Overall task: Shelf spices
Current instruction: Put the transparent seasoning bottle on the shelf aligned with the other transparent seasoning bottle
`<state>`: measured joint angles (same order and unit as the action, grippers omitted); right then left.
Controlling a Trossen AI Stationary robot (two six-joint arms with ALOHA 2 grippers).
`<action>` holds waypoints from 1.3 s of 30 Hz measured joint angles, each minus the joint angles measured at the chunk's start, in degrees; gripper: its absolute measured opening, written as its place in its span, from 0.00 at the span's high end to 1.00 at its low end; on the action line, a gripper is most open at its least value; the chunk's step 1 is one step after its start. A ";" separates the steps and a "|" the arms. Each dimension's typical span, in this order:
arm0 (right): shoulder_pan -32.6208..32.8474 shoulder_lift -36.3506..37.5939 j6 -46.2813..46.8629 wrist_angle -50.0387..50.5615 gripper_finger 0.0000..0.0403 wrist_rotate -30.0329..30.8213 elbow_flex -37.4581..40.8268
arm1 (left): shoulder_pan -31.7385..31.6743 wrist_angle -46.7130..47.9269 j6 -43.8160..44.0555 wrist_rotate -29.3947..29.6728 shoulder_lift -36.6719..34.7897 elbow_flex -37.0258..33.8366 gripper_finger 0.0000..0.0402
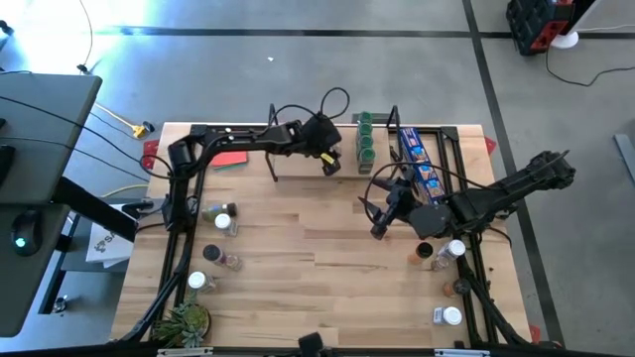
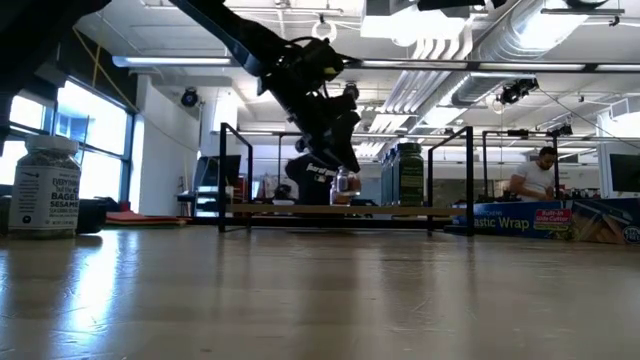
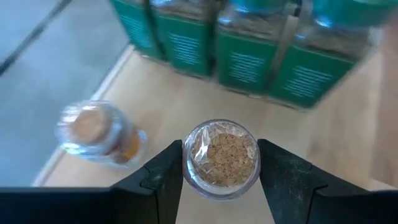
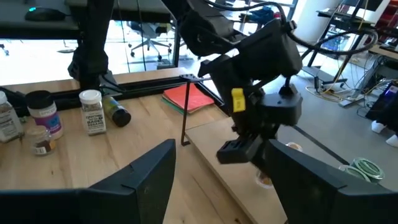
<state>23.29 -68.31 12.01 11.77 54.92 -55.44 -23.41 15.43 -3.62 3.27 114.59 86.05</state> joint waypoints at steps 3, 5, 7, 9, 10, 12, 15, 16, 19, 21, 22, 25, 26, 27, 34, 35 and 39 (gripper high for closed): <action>0.02 0.00 0.00 0.07 0.40 0.00 0.00 | -1.00 0.33 0.11 0.25 0.02 0.03 0.56; 0.02 0.00 0.00 0.06 0.40 0.00 0.00 | -1.55 0.18 0.65 -0.91 0.41 0.03 0.56; 0.02 0.00 0.00 0.07 0.40 0.00 0.00 | -2.11 0.36 1.43 -1.32 0.65 0.02 0.56; 0.02 0.00 0.00 0.05 0.40 0.00 0.00 | -2.25 0.32 1.44 -0.90 0.97 0.01 0.56; 0.02 0.00 0.02 0.05 0.40 0.00 0.00 | -2.40 0.15 1.45 -0.57 0.98 0.01 0.56; 0.02 0.00 0.07 0.08 0.40 -0.01 0.00 | -2.72 0.02 1.45 -0.64 0.98 0.01 0.56; 0.02 0.00 0.15 0.07 0.40 -0.02 0.00 | -2.93 -0.06 1.47 -0.74 0.98 0.01 0.56; 0.02 0.00 0.32 0.05 0.40 -0.02 0.00 | -2.95 -0.06 1.47 -0.74 0.98 0.01 0.56; 0.02 0.00 0.92 0.05 0.40 -0.02 0.00 | -3.04 -0.41 1.96 -0.74 0.98 0.01 0.56; 0.02 0.00 1.00 0.05 0.40 0.00 0.00 | -3.07 -0.25 2.02 -0.77 0.98 0.01 0.54; 0.02 0.00 1.04 0.05 0.40 -0.02 0.00 | -3.09 -0.25 1.99 -0.77 0.98 0.01 0.52; 0.02 0.00 1.05 0.05 0.40 -0.02 0.00 | -3.12 -0.52 1.99 -0.74 0.98 0.01 0.47; 0.02 0.00 1.05 0.05 0.40 -0.02 0.00 | -3.14 -0.65 1.99 -0.74 0.98 0.01 0.45; 0.02 0.00 1.03 0.05 0.40 -0.02 0.00 | -3.17 -0.67 1.97 -0.77 0.98 0.01 0.44; 0.02 0.00 1.05 0.05 0.40 -0.02 0.00 | -3.20 -3.62 -0.66 -0.70 0.87 0.01 0.39; 0.02 0.00 1.05 0.05 0.40 -0.02 0.00 | -3.20 -3.81 -1.36 -0.66 0.67 0.00 0.39; 0.02 0.00 1.05 0.03 0.40 -0.02 0.00 | -2.43 -3.35 -4.44 -0.59 -2.07 -0.08 0.39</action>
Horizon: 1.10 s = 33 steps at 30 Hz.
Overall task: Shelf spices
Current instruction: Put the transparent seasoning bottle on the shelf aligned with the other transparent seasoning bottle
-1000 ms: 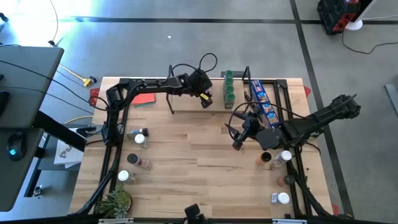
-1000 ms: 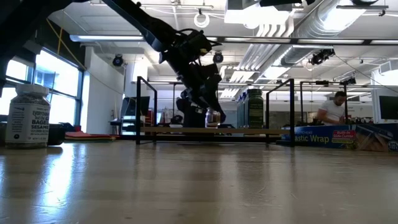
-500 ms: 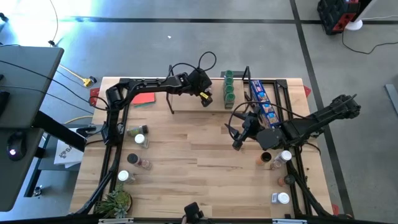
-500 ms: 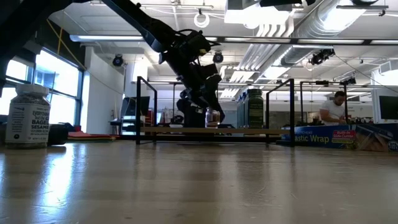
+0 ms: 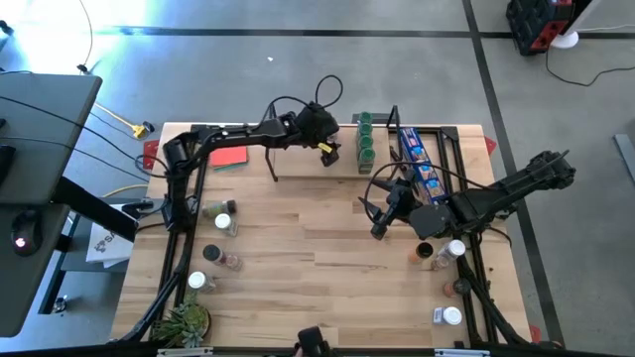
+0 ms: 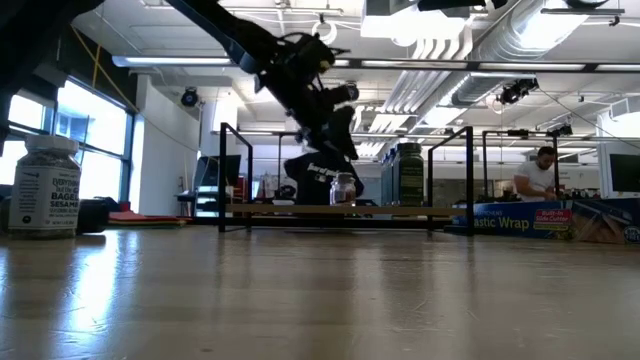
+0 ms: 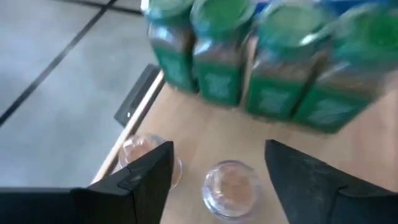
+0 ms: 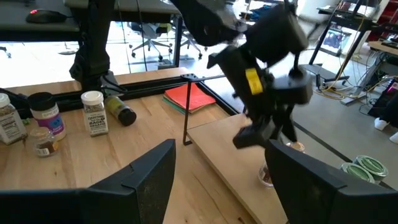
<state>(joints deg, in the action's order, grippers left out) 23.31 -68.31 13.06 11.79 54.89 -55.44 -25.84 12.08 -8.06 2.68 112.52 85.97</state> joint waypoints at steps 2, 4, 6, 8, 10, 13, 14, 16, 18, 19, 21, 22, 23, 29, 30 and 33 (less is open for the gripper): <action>0.00 0.00 0.00 0.00 0.40 0.00 0.00 | 1.01 2.05 -1.50 0.00 -1.87 0.04 0.40; 0.00 0.00 0.00 0.02 0.40 0.00 0.00 | 2.23 5.15 -3.17 -0.72 -3.17 0.07 0.42; 0.00 0.00 -0.02 0.00 0.40 0.00 0.00 | 3.39 7.79 -4.43 -1.43 -3.55 0.07 0.47; 0.00 0.00 -0.09 0.01 0.40 0.00 0.00 | 4.11 9.43 -4.69 -2.42 -3.08 0.07 0.53; -0.01 0.00 -0.42 0.01 0.40 0.00 0.00 | 4.52 9.52 -4.46 -2.75 -1.91 0.07 0.59; 0.00 0.00 -0.48 0.02 0.40 0.00 0.00 | 4.61 8.82 -4.24 -1.02 0.13 0.04 0.68; 0.00 0.00 -0.46 0.00 0.40 0.00 0.00 | 4.59 8.28 -4.21 -0.05 0.56 0.04 0.71; 0.00 0.00 -0.31 0.03 0.40 -0.01 0.00 | 4.21 7.31 -4.23 1.09 1.33 0.04 0.75; 0.00 0.00 -0.02 0.12 0.40 -0.36 0.00 | 3.63 6.81 -4.21 1.41 2.14 0.04 0.78; -0.01 0.00 -0.02 0.16 0.40 -0.40 0.00 | 3.29 6.66 -4.21 1.40 2.44 0.04 0.79; -0.01 0.00 -0.02 0.26 0.40 -0.39 0.00 | 2.84 6.43 -4.20 1.67 2.98 0.04 0.81; 0.00 0.00 -0.02 0.26 0.40 -0.39 0.00 | 2.55 6.02 -4.19 1.83 3.03 0.04 0.82; 0.00 0.00 -0.04 0.34 0.40 -0.37 0.00 | 2.36 5.90 -4.21 1.98 3.03 0.04 0.82; 0.00 0.00 -0.04 0.46 0.40 -0.33 0.00 | 1.70 4.53 -4.50 2.19 3.03 0.04 0.83; 0.00 0.00 -0.06 0.46 0.40 -0.31 0.00 | 1.70 4.50 -4.50 2.19 3.03 0.04 0.83; -0.02 0.00 -0.22 0.50 0.40 -0.26 0.00 | 2.05 5.08 -4.53 2.23 3.03 0.04 0.83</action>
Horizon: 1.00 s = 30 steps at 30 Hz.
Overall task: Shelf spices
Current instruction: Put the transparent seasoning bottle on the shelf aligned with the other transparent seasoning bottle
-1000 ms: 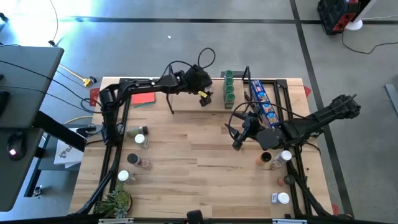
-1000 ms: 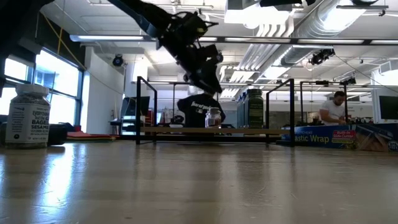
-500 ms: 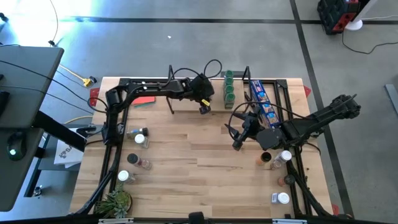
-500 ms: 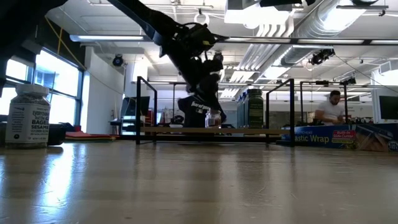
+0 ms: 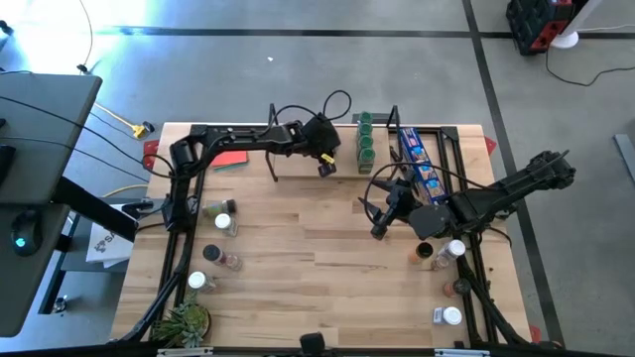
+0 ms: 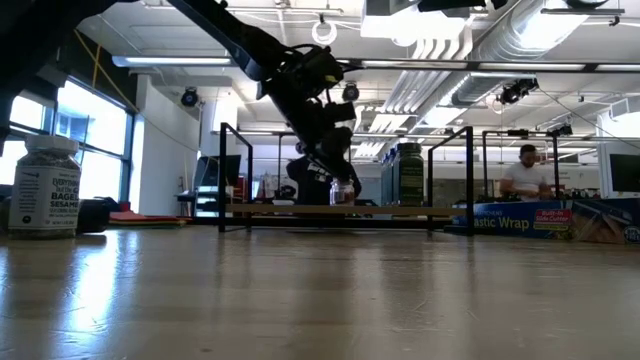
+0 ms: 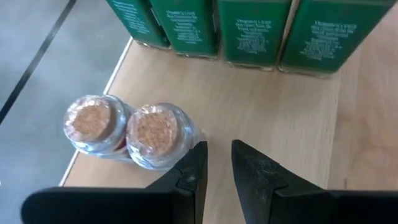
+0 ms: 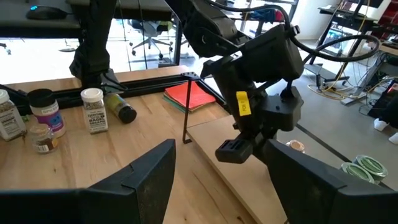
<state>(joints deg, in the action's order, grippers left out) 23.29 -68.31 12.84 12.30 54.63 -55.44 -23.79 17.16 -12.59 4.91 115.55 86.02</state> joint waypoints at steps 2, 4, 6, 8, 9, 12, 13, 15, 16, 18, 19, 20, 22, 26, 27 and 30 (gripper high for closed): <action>0.01 0.00 0.19 0.47 0.40 0.02 0.00 | 0.58 0.95 -0.57 0.10 -0.40 0.00 0.83; 0.02 0.00 0.18 0.81 0.40 0.02 0.00 | 1.43 2.84 -1.03 0.35 -1.68 0.00 0.83; 0.02 0.00 0.19 0.92 0.40 0.02 0.00 | 2.70 6.17 -0.99 0.42 -3.85 0.00 0.83; 0.01 -0.02 0.43 1.22 0.40 -0.36 0.00 | 4.64 11.31 -0.99 0.63 -6.61 0.00 0.83; 0.00 -0.07 0.72 1.61 0.40 -0.64 0.00 | 5.87 14.49 -0.99 1.02 -7.99 0.00 0.83; -0.04 -0.64 1.26 2.23 0.40 -0.95 0.00 | 10.61 25.31 -0.21 4.45 -12.21 0.00 0.83; -0.05 -1.02 1.26 2.17 0.40 -1.06 0.00 | 12.33 28.93 0.59 6.32 -13.59 0.00 0.83; -0.05 -1.91 1.10 2.29 0.40 -1.40 0.00 | 15.94 35.96 3.38 10.49 -16.25 0.00 0.83; -0.09 -2.38 1.10 2.25 0.40 -1.88 0.00 | 17.80 39.11 5.49 12.82 -17.55 0.00 0.83; -0.11 -3.53 0.92 2.23 0.40 -2.85 0.00 | 21.88 44.44 10.57 16.90 -20.12 0.00 0.83; -0.11 -4.11 0.76 2.18 0.40 -3.34 0.00 | 24.03 46.57 13.58 18.62 -21.37 0.00 0.83; -0.11 -4.67 0.66 2.18 0.40 -3.87 0.00 | 26.35 48.24 16.44 20.01 -22.68 0.00 0.83; -0.13 -5.71 0.63 2.01 0.40 -5.26 0.00 | 30.96 50.68 22.50 22.08 -25.21 0.00 0.83; -0.12 -7.55 0.24 -0.11 0.40 -9.77 0.00 | 39.97 53.82 34.16 20.98 -29.29 0.00 0.83; -0.11 -7.94 0.01 -1.21 0.40 -11.23 0.00 | 42.13 54.23 36.89 19.38 -29.94 0.00 0.83; -0.11 -8.80 -1.45 -5.05 0.40 -14.77 0.00 | 48.48 54.48 44.24 14.73 -30.66 0.00 0.83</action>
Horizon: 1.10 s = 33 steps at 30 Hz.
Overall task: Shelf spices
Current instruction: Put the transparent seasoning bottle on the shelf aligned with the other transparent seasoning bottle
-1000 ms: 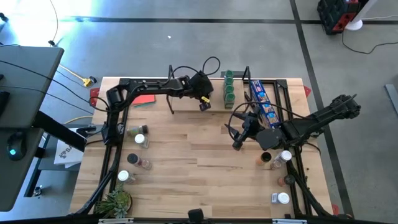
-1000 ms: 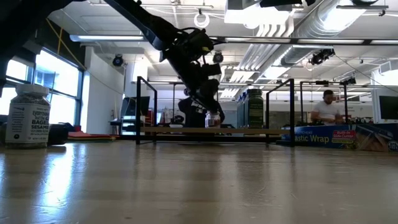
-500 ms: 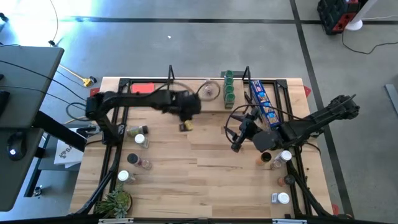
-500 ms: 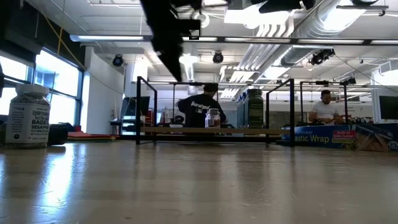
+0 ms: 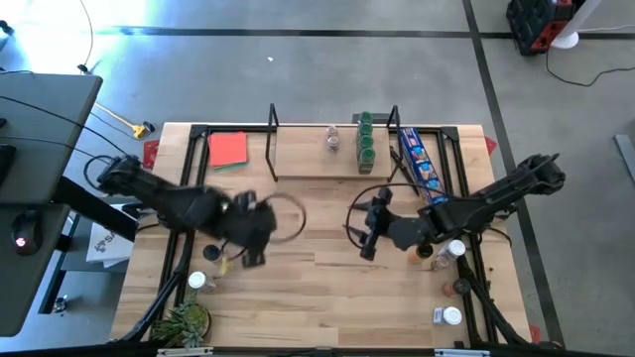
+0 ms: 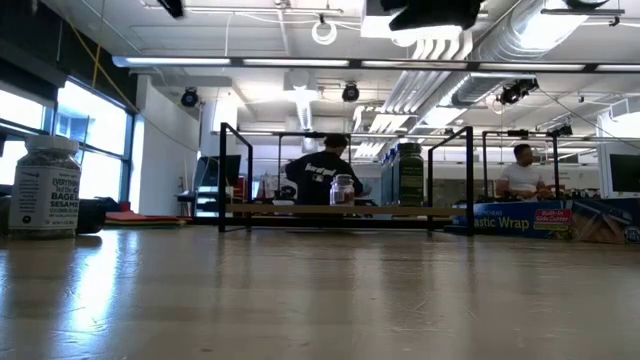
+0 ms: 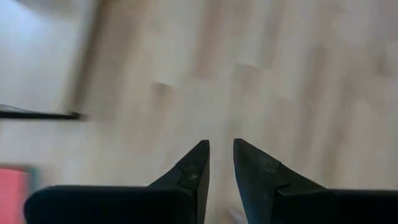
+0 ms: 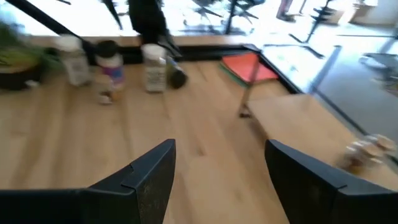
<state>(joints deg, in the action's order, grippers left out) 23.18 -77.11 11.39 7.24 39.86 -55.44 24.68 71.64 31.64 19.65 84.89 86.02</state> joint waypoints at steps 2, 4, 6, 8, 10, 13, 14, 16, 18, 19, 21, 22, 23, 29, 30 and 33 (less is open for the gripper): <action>0.02 -0.50 -1.43 -2.54 0.40 -1.35 0.00 | 4.14 -0.14 2.33 -2.43 0.56 -0.22 0.83; 0.01 -0.88 -3.08 -5.02 0.40 -1.52 0.00 | 7.65 -1.13 2.60 -4.52 1.07 -2.07 0.82; 0.00 -0.95 -4.29 -6.55 0.40 -1.52 0.00 | 10.51 -1.75 2.53 -7.55 1.75 -4.93 0.80; 0.00 -0.95 -4.36 -7.21 0.40 -1.58 0.00 | 12.74 -2.11 2.78 -10.29 2.52 -8.03 0.75; 0.00 -0.95 -4.38 -7.26 0.40 -1.71 0.00 | 14.09 -1.88 2.75 -12.41 3.10 -11.33 0.69; 0.00 -0.95 -4.36 -7.30 0.40 -2.75 0.00 | 14.20 -2.00 1.95 -13.88 3.69 -15.57 0.58; 0.01 -0.95 -4.37 -7.29 0.40 -3.37 0.00 | 13.82 -2.05 1.52 -14.19 3.73 -16.74 0.54; 0.04 -0.95 -4.36 -7.31 0.40 -3.86 0.00 | 12.77 -2.37 0.84 -15.31 3.71 -19.10 0.46; 0.07 -0.95 -4.36 -7.36 0.40 -3.90 0.00 | 11.48 -2.53 0.70 -17.08 3.73 -21.18 0.38; 0.07 -0.95 -4.36 -7.34 0.40 -3.90 0.00 | 10.78 -2.55 0.29 -17.96 3.73 -22.07 0.35; 0.07 -0.95 -4.36 -7.36 0.40 -3.90 0.00 | 9.61 -3.60 -1.30 -19.07 3.71 -24.04 0.30; 0.07 -0.95 -4.36 -7.38 0.40 -3.90 0.00 | 9.12 -4.24 -2.35 -19.37 3.72 -25.03 0.29; 0.07 -0.95 -4.36 -7.36 0.40 -3.90 0.00 | 8.74 -4.69 -3.52 -19.40 3.75 -25.80 0.28; 0.07 -0.95 -4.40 -7.32 0.40 -3.56 0.00 | 6.53 -8.60 -7.93 -19.58 3.75 -29.27 0.27; 0.07 -0.95 -4.71 -7.32 0.40 -3.53 0.00 | 6.28 -8.64 -8.20 -19.77 3.75 -29.83 0.27; 0.07 -0.95 -5.43 -7.30 0.40 -3.46 0.00 | 5.55 -8.88 -8.39 -19.95 3.73 -31.00 0.28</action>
<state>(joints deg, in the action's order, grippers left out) 23.24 -78.06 5.96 -0.06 36.40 -55.44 30.23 62.77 23.25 -0.31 88.62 55.02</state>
